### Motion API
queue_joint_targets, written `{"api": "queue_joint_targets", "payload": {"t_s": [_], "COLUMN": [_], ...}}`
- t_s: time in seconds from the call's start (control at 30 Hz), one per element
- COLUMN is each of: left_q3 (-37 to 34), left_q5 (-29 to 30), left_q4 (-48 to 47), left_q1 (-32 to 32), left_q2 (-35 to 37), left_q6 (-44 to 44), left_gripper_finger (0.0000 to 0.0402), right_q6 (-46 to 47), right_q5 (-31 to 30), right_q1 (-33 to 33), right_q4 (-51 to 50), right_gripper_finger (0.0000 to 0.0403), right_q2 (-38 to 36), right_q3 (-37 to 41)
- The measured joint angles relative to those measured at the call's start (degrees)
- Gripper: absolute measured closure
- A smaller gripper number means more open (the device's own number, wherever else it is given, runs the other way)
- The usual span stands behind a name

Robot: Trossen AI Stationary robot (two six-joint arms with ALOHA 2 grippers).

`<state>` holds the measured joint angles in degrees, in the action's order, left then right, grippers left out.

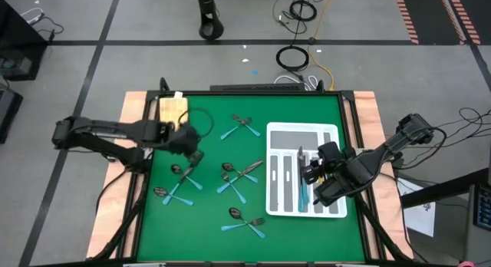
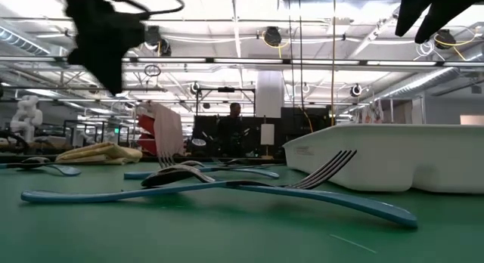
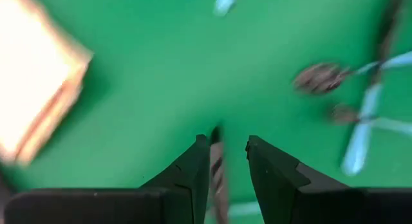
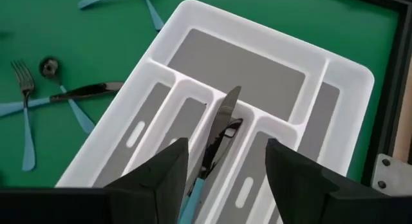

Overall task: Sort silverware
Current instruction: Put the left blue knife into the tray

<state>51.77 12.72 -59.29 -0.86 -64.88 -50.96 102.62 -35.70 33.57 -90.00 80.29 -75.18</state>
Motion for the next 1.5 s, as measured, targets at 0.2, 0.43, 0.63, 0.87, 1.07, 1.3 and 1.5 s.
{"api": "queue_joint_targets", "payload": {"t_s": [0.2,0.43,0.63,0.87,1.07,1.3,1.5], "left_q3": [-2.58,-2.91,-2.91,-2.91,-2.91,-2.91,-3.05], "left_q5": [0.98,-0.17,-3.62,-3.67,-6.31,-7.52,-9.63], "left_q4": [-7.17,-5.83,-5.09,-3.60,-0.19,-0.40,-1.06], "left_q1": [-10.24,-19.12,-23.89,-24.39,-24.35,-24.35,-24.35], "left_q2": [-0.09,-3.29,-8.71,-14.21,-17.35,-18.22,-18.19], "left_q6": [-19.51,-30.76,-32.75,-30.61,-24.16,-22.58,-21.17], "left_gripper_finger": [0.0290,0.0290,0.0290,0.0290,0.0290,0.0290,0.0290], "right_q6": [-2.87,-5.63,-7.26,-8.66,-8.88,-9.15,-9.69], "right_q5": [-0.11,-0.24,-0.24,-0.24,-0.25,-0.26,-0.46], "right_q1": [0.30,0.30,0.30,0.30,0.30,0.30,0.30], "right_q4": [-0.02,-0.02,-0.02,-0.02,-0.02,-0.02,-0.02], "right_gripper_finger": [0.0211,0.0211,0.0211,0.0211,0.0211,0.0211,0.0211], "right_q2": [0.00,0.00,0.00,0.00,0.00,0.00,0.00], "right_q3": [0.00,0.02,0.02,0.02,0.02,0.02,0.02]}}
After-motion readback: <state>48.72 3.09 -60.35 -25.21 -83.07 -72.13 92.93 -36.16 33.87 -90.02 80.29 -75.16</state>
